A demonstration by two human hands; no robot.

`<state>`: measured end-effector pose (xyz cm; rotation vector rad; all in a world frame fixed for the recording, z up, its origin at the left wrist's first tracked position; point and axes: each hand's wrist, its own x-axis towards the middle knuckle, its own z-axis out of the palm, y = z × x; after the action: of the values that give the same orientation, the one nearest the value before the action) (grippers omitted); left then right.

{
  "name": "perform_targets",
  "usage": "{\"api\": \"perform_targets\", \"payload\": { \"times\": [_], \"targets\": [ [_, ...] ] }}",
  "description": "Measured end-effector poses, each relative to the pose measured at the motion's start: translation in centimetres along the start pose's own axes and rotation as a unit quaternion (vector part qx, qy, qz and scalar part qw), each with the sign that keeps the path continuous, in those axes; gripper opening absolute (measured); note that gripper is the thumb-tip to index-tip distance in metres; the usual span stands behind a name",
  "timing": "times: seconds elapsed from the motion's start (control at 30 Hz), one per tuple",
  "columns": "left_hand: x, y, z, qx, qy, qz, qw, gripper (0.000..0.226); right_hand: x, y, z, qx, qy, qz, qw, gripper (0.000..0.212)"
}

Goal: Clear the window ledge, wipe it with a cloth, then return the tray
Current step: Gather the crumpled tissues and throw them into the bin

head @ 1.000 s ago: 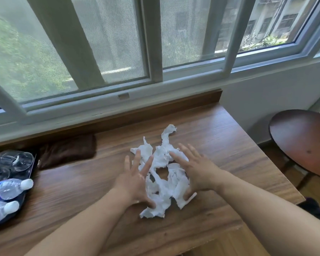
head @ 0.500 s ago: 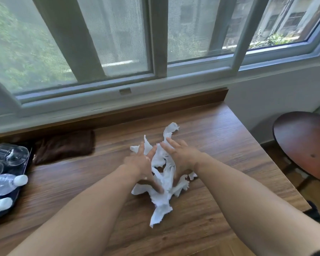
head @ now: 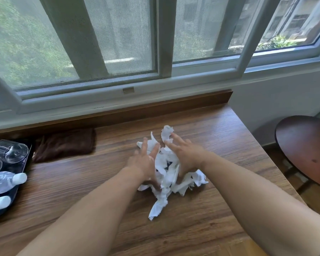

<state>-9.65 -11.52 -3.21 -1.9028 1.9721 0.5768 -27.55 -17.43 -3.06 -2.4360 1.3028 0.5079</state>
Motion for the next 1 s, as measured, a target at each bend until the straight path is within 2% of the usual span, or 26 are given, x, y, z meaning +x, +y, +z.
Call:
{"api": "perform_targets", "payload": {
  "times": [0.1,0.2,0.33,0.4,0.5,0.53,0.57,0.63,0.73,0.8,0.87,0.93,1.0],
  "targets": [
    [0.0,0.3,0.9,0.006,-0.001,0.010,1.000,0.148,-0.2,-0.3,0.9,-0.013,-0.034,-0.018,0.999,0.149],
    [-0.3,0.6,1.8,0.009,0.004,0.030,1.000,0.138,-1.2,-0.7,2.9,-0.019,-0.029,-0.029,0.999,0.148],
    [-0.8,1.0,2.7,-0.038,-0.006,0.057,0.998,0.139,-2.8,-1.8,4.2,-0.001,0.000,-0.032,0.999,0.143],
    [-1.1,1.1,3.1,-0.045,0.000,0.069,0.997,0.134,-3.5,-2.2,4.6,0.024,0.022,-0.033,0.999,0.122],
    [-1.0,1.5,3.2,-0.060,0.022,0.079,0.995,0.120,-4.5,-2.3,4.4,0.082,0.048,-0.062,0.994,0.063],
    [-1.0,1.7,3.1,-0.064,0.028,0.076,0.995,0.117,-4.8,-2.2,4.2,0.083,0.059,-0.068,0.993,0.049],
    [-1.0,2.0,3.1,-0.065,0.036,0.074,0.994,0.116,-5.3,-2.0,3.8,0.076,0.072,-0.069,0.992,0.045],
    [-1.0,2.4,3.3,-0.060,0.039,0.075,0.995,0.114,-6.3,-1.5,3.5,0.039,0.078,-0.046,0.995,0.061],
    [-1.2,3.0,3.8,-0.030,0.030,0.076,0.996,0.095,-8.4,-0.9,4.2,-0.008,0.013,0.015,1.000,0.128],
    [-1.2,3.1,4.0,-0.020,0.031,0.075,0.997,0.077,-9.5,-1.3,5.4,0.009,-0.011,0.044,0.999,0.150],
    [-1.3,3.1,4.1,-0.027,0.014,0.079,0.996,0.074,-9.5,-2.1,6.8,0.051,0.014,0.053,0.997,0.154],
    [-1.4,2.8,4.1,-0.039,-0.022,0.094,0.995,0.078,-8.7,-2.8,7.9,0.084,0.053,0.044,0.994,0.147],
    [-1.7,2.2,3.9,-0.050,-0.067,0.116,0.990,0.096,-8.3,-3.1,7.8,0.120,0.086,0.027,0.989,0.132]
  ]
}}
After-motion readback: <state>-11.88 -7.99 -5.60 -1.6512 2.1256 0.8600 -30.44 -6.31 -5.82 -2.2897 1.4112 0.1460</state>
